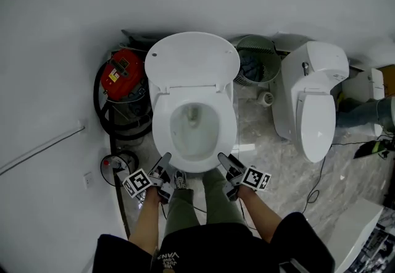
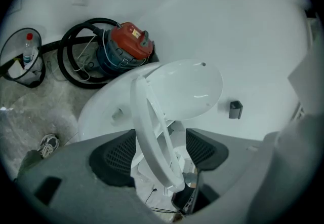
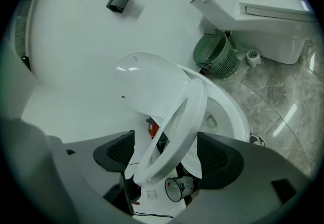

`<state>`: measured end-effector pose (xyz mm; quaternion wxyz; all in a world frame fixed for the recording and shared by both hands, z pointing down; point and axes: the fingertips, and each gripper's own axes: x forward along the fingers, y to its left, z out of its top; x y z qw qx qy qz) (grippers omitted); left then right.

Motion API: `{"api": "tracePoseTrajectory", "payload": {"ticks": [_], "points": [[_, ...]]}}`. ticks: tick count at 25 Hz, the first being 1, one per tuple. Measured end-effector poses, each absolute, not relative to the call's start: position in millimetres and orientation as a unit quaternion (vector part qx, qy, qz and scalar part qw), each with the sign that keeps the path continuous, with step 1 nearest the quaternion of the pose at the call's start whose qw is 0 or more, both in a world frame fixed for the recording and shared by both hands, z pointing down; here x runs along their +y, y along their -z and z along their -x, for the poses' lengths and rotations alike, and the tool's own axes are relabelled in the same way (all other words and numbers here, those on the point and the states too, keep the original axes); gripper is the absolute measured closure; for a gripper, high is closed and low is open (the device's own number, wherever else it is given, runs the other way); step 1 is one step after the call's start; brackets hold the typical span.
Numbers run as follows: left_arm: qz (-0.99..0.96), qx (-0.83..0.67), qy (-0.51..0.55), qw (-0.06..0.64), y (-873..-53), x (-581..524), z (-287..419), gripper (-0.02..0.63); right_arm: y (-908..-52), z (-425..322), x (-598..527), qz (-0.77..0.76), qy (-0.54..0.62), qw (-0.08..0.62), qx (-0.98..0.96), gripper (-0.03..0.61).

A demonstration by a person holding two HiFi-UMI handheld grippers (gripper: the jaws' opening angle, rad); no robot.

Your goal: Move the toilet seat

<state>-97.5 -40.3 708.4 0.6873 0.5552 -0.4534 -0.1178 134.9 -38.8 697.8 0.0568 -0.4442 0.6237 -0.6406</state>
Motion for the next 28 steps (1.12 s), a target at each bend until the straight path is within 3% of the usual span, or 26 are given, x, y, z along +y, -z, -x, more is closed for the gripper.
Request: {"api": "tracePoseTrajectory", "payload": {"ticks": [16,28], "points": [[-0.589,-0.464,0.184,0.635,-636,-93,101,0.288,-629,-134,-88,0.412,0.609,0.075,0.674,0.210],[-0.642,-0.452,0.250,0.566,-576,-153,98,0.234,-582,-135,-141,0.383,0.555,0.087,0.733,0.222]]}}
